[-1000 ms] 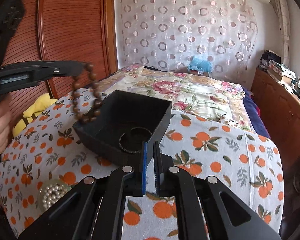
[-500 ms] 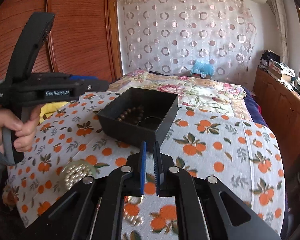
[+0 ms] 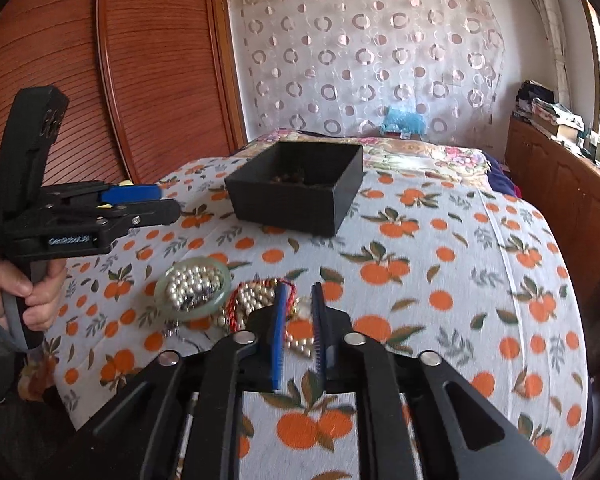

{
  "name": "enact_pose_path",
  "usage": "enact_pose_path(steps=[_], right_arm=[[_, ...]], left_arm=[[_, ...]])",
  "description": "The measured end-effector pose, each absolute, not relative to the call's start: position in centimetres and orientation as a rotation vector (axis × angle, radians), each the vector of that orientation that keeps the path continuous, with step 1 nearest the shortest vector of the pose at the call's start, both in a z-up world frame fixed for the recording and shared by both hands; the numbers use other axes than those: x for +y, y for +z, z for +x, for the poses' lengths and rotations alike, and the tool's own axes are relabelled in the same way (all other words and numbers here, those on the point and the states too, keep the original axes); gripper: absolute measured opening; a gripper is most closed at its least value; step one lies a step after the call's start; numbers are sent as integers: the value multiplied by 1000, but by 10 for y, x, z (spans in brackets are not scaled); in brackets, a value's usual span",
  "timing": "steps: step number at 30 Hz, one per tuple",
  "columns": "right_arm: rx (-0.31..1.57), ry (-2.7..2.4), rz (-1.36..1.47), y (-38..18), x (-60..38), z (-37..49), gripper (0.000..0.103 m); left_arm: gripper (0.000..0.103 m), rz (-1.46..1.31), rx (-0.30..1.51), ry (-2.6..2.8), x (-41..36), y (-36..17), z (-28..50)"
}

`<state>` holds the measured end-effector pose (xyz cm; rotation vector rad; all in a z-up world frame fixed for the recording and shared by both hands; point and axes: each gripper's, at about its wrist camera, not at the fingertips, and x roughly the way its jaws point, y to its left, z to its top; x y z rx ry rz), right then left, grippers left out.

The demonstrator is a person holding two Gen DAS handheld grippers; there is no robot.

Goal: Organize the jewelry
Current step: 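Move both open tools back over the jewelry pile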

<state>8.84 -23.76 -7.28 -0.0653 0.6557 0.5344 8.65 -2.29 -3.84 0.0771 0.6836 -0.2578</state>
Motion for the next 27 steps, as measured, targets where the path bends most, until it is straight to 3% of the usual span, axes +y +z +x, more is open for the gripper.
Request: enact_pose_path(steps=[1,2,9,27], right_arm=[[658,529,-66,-74,-238,87,34],[659,523,-66,-76,-239,86,37],[694,524,-77,-88,-238,75,43],[720,506,-82,-100,-237,73,43]], left_arm=[[61,74,689,-262,-22,-41,84],[61,74,698,-264,-22,-45,81],[72,84,747,-285,-30,-63,74],[78,109,847,-343,-56,-90,87]])
